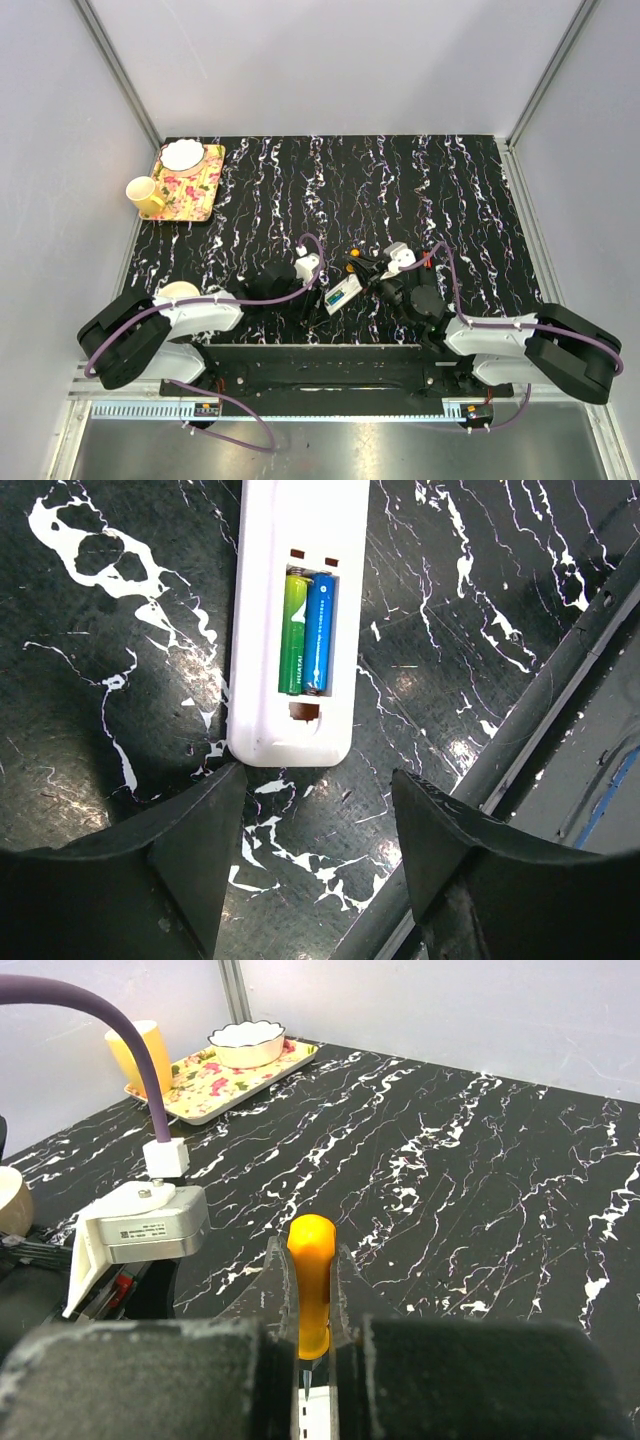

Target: Unload the batteries from the remote control

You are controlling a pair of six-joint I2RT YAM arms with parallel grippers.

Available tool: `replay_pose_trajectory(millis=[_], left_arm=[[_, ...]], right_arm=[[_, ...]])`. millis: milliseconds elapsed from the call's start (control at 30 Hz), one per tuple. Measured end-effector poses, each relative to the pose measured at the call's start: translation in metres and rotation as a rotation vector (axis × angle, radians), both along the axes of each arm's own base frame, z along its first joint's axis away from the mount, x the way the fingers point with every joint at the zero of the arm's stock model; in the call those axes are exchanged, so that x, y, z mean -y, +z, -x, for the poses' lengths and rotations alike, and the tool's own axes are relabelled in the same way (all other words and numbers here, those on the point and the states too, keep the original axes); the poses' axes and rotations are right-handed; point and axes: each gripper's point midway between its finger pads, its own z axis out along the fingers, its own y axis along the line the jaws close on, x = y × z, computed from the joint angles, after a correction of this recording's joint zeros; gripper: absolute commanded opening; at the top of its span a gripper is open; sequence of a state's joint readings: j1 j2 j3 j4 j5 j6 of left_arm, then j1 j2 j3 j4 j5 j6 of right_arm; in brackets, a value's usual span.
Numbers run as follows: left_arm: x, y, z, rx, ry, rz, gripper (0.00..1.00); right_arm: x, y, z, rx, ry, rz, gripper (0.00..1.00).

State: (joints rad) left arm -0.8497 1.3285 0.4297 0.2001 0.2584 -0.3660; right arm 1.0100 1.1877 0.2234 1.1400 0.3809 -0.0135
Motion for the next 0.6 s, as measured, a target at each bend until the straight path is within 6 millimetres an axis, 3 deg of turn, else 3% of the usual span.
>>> replay_pose_trajectory(millis=[600], left_arm=[[0.002, 0.012, -0.016, 0.026, 0.049, -0.034, 0.67]], right_arm=[[-0.017, -0.024, 0.002, -0.005, 0.065, 0.052, 0.0]])
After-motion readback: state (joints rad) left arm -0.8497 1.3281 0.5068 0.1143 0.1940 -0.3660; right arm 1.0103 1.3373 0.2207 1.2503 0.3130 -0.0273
